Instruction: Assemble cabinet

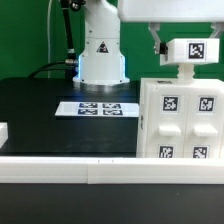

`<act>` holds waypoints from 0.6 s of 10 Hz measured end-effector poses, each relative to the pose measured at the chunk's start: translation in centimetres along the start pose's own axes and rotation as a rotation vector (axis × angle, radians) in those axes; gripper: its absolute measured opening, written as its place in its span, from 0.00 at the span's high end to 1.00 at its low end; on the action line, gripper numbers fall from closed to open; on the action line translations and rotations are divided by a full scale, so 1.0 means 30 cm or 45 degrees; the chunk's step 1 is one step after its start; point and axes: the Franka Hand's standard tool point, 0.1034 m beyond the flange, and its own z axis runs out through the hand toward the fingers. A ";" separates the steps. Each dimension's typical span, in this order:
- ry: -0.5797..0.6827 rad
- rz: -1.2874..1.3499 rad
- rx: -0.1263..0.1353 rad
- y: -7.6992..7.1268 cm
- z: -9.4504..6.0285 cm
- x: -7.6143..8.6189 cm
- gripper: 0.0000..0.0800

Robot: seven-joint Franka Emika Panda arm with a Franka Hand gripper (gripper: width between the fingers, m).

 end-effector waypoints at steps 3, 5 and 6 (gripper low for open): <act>-0.001 0.000 0.000 0.000 0.002 -0.001 0.29; -0.005 -0.016 -0.001 0.003 0.003 0.001 0.29; -0.031 -0.077 -0.003 0.015 -0.001 0.022 0.29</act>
Offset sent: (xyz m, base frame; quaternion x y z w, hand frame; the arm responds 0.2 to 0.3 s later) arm 0.0000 0.0000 0.0000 0.0000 0.0000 0.0000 1.0000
